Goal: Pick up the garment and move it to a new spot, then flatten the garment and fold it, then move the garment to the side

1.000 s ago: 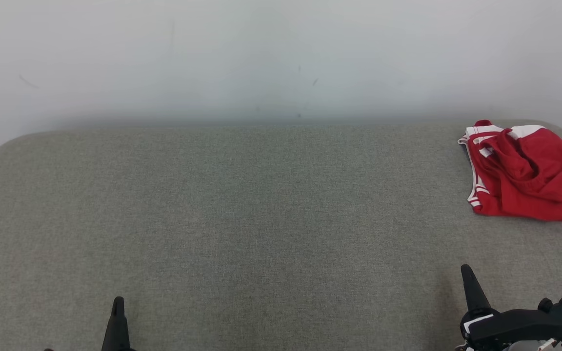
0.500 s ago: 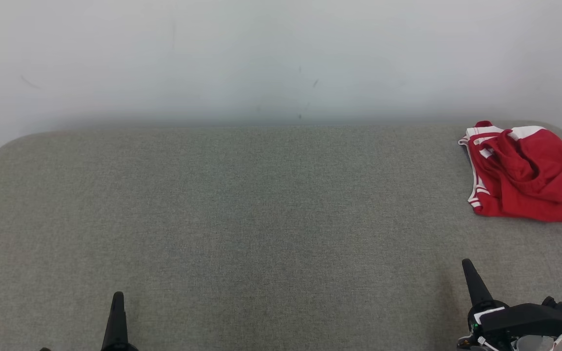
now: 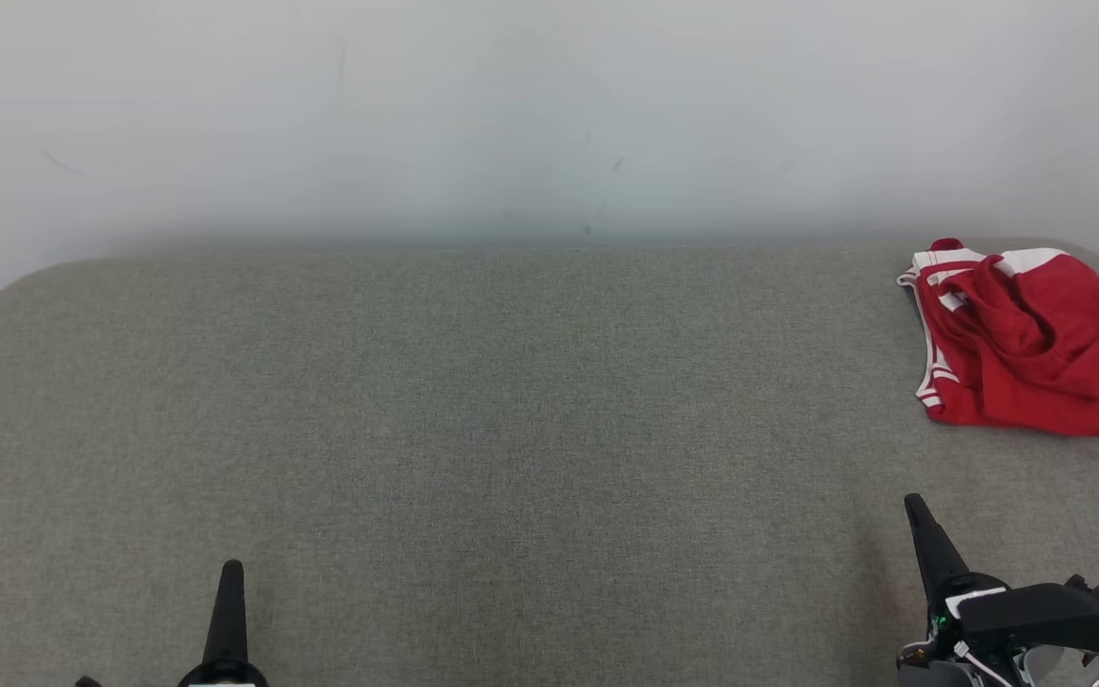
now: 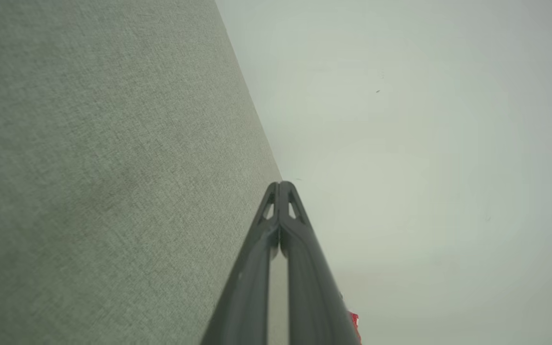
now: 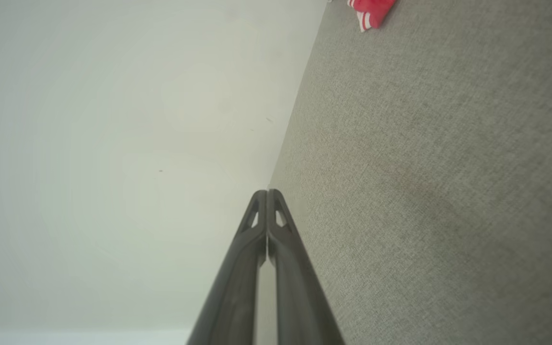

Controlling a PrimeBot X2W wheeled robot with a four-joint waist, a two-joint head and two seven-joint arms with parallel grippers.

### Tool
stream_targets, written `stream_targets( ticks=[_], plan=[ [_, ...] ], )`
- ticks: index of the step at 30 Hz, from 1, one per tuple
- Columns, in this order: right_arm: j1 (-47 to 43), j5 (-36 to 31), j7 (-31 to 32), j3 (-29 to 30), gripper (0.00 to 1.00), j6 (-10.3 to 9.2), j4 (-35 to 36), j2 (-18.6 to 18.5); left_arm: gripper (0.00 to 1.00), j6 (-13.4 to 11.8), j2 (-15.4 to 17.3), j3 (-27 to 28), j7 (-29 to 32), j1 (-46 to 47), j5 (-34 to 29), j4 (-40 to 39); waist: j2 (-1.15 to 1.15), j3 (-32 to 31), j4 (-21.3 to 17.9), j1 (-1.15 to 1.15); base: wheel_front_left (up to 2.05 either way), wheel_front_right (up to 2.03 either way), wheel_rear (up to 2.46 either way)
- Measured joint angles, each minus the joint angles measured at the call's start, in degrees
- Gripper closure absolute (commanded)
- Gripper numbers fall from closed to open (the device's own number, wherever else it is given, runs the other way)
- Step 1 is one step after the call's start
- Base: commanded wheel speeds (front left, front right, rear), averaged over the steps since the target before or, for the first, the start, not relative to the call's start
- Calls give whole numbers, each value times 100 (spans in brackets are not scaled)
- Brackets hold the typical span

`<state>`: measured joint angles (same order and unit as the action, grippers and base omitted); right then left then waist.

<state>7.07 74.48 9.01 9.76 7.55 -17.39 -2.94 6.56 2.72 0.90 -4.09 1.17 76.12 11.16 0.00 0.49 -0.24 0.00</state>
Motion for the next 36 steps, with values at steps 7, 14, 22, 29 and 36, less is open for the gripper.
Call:
stream_targets(
  ticks=[7,14,22,29,36],
  plan=[
    [40,336,110,42,100,0,-2,1,100,7,1,5,49,13,344,-16,0,-6,5,0,0,0,0],
    [100,653,215,89,100,0,-4,0,100,45,1,10,101,35,673,-31,0,-13,10,0,0,0,0],
    [129,954,319,130,100,0,-8,0,100,51,2,12,162,59,987,-46,0,-19,14,0,0,0,0],
    [186,1250,422,170,100,0,-11,0,100,56,3,18,199,108,1282,-59,0,-26,19,0,0,0,0],
    [227,1538,515,209,100,0,-14,0,100,63,4,21,232,121,1572,-73,0,-32,24,0,0,0,0]
  ],
)
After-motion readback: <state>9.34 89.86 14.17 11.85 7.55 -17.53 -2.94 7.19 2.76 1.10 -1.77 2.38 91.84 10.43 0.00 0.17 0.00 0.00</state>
